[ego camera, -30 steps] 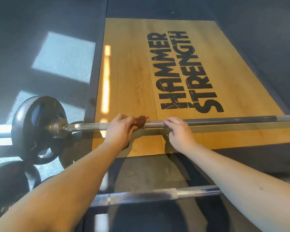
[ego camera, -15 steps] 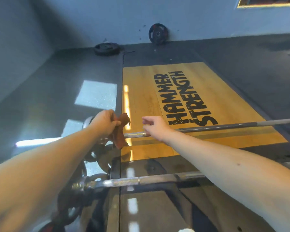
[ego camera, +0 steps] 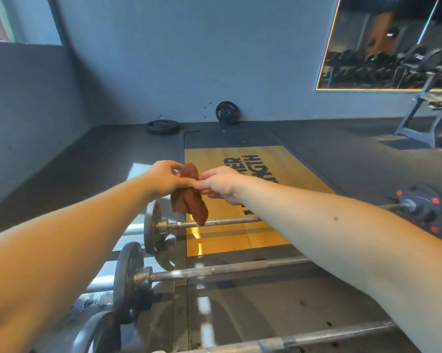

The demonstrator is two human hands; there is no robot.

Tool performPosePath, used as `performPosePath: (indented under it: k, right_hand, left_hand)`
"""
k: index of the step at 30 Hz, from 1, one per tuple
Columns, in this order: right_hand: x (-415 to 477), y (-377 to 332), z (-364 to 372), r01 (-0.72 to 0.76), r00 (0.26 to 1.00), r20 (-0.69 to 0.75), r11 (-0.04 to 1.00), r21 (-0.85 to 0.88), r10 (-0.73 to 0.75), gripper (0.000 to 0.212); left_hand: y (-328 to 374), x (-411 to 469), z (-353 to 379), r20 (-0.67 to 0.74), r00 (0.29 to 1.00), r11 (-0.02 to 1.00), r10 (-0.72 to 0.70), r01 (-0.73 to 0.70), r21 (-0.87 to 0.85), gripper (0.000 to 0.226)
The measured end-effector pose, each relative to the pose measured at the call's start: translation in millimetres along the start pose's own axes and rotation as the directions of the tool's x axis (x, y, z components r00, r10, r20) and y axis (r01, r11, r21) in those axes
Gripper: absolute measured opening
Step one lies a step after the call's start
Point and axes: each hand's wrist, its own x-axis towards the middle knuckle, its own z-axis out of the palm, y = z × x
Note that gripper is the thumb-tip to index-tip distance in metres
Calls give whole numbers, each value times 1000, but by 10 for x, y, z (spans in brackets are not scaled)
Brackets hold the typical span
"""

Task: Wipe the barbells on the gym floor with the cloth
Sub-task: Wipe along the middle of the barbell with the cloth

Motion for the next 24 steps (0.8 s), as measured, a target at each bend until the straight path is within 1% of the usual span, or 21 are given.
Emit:
performPosePath:
  k: [3,5,6,7,9,12,15,16,19,20,21,24]
  right_hand:
    - [-181,-127,9,27,1000,-2,1000,-8,-27,29]
    - [-243,-206,65,37,997,65,999,17,-38,21]
    - [-267,-239,116,33,993,112,999,38,-37,21]
    - [-291,-266,181,25,987,156,998,62,-34,23]
    - [-288,-310,354,27,977,208,997,78,-43,29]
    - [-208,-329,607,73,980,186,997,24,-77,34]
    - [-118,-335,824,105,985,138,994,18,-106,38]
    - [-100,-323,894,89,982,164,995,44,-95,42]
    - [-35,-232,1136,-2,934,355,992,129,-44,57]
    - [-12,-194,1229,-27,921,389,991,133,-27,54]
    - [15,-159,1333,-51,917,400,990,130,-5,47]
    - [123,-119,1614,-85,935,352,993,88,49,29]
  left_hand:
    - [137,-324,-170,0,1000,1000,18,-18,-20,64]
    - [139,-512,-304,-30,1000,997,7,-9,-73,55]
    - [111,-597,-372,-47,999,994,-3,-2,-107,50]
    - [68,-669,-431,-66,998,991,-14,5,-137,46]
    - [-35,-760,-554,-104,994,990,-36,22,-137,42]
    - [-205,-823,-684,-158,984,994,-78,65,-90,40]
    - [-412,-856,-748,-217,968,986,-125,97,-132,36]
    - [-489,-883,-756,-235,961,981,-143,107,-160,34]
    - [-784,-945,-803,-268,946,975,-185,143,-168,36]
    - [-887,-976,-828,-263,944,974,-199,160,-162,37]
    - [-1002,-1008,-854,-258,942,971,-215,177,-160,37]
    - [-1352,-1076,-981,-254,932,961,-258,220,-170,37]
